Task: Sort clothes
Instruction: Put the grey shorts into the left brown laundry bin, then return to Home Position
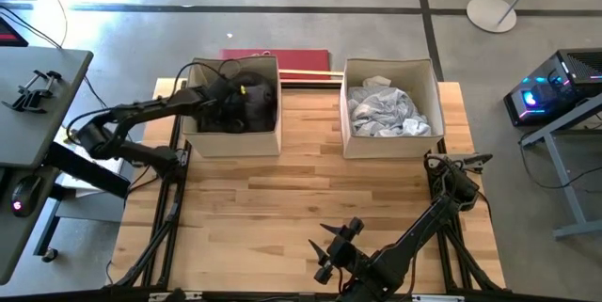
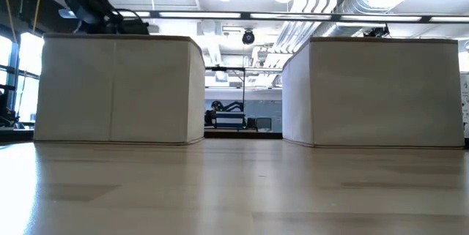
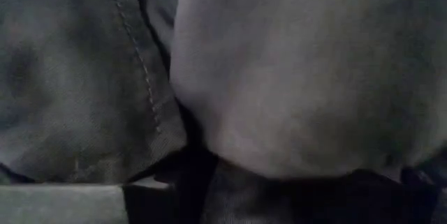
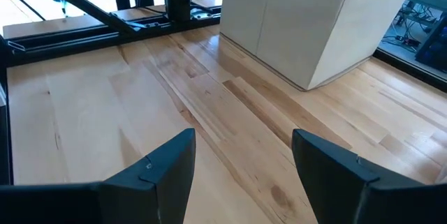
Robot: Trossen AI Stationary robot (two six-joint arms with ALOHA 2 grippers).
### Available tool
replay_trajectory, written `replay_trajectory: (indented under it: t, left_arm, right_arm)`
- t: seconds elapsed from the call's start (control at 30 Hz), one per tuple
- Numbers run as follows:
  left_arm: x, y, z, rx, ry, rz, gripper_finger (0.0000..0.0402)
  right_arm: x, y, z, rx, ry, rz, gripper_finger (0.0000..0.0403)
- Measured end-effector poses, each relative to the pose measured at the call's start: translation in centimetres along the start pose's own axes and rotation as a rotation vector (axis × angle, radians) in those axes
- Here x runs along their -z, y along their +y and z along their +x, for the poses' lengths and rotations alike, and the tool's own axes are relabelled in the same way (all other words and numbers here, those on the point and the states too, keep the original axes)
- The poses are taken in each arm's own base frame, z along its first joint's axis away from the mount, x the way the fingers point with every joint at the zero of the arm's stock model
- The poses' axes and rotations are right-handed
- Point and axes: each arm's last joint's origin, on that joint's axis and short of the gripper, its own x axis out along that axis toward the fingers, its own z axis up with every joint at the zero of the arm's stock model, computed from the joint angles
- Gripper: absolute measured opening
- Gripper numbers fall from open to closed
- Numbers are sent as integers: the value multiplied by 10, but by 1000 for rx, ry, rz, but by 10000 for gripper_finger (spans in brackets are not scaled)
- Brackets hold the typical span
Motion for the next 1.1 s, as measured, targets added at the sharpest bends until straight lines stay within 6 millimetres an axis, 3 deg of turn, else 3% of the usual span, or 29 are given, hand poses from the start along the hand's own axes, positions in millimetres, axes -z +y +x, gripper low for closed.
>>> replay_trajectory:
  t: [0.13, 0.27, 0.43, 0.6, 0.77, 0.87, 0.97, 1.1]
  left_arm:
    - [-7, 1, -1, -35, 32, -1, 172]
    - [-19, 4, -23, -21, 66, 4, 171]
    - [-39, 9, -80, -30, 30, 7, 171]
    - [-44, 8, -151, -13, -165, 16, 171]
    - [-20, 5, -214, 26, -438, 9, 171]
    - [6, 1, -237, 81, -570, -5, 171]
    - [29, -6, -246, 177, -711, 22, 171]
    - [54, -16, -238, 364, -897, 87, 171]
  right_arm:
    - [0, 0, 0, -1, -1, 3, 224]
    - [0, 0, 0, -2, -1, 4, 224]
    - [0, 0, 0, 0, -7, 4, 224]
    - [-1, 0, 0, 15, -40, 4, 224]
    - [-1, 0, -6, 38, -115, -8, 224]
    - [-4, -3, -15, 52, -198, 66, 224]
    - [-20, -13, -28, 56, -257, 108, 224]
    - [-44, -35, -42, 38, -216, 123, 218]
